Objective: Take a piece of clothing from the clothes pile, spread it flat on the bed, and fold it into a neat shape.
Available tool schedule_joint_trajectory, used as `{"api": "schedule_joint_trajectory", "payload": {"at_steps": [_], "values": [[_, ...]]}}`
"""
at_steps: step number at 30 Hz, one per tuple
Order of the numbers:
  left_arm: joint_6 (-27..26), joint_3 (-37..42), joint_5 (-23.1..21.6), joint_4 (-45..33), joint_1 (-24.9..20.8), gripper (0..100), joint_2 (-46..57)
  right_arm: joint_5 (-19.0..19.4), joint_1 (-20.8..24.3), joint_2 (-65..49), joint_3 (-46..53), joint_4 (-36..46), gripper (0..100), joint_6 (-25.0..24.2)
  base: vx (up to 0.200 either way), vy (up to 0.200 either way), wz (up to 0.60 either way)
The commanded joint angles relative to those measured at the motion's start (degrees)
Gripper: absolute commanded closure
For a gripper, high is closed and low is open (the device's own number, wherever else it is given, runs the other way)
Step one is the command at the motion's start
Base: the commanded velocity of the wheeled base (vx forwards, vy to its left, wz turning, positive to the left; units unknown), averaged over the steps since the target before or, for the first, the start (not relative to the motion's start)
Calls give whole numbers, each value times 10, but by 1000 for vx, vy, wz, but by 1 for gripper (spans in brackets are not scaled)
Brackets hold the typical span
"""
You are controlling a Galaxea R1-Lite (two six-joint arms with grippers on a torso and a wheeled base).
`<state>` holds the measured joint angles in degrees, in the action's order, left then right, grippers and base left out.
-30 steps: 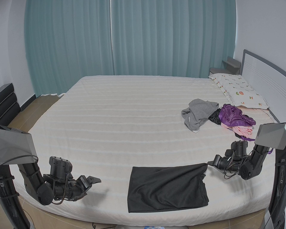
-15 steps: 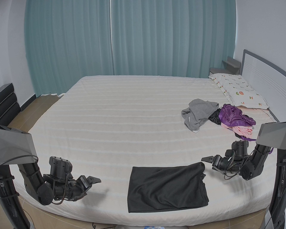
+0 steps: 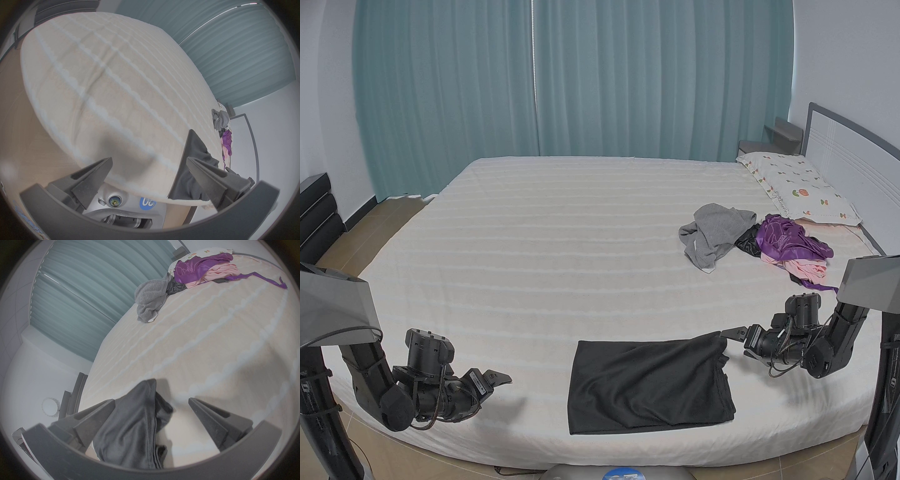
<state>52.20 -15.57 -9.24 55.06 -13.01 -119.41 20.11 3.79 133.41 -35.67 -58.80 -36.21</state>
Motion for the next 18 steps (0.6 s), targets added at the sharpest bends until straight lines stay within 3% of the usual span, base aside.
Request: {"api": "schedule_joint_trajectory", "payload": {"at_steps": [1,7,18], "values": [[2,-3,3,1,-4,0,-6,0,0,0,-1,0,0,0,0,0,0],[6,-8,3,4,-4,0,-5,0,5,2,-1,-1,0,0,0,0,0],[14,-23,4,4,-7,0,-5,-1,16,-3,0,1,0,-19,0,-200,0]]}}
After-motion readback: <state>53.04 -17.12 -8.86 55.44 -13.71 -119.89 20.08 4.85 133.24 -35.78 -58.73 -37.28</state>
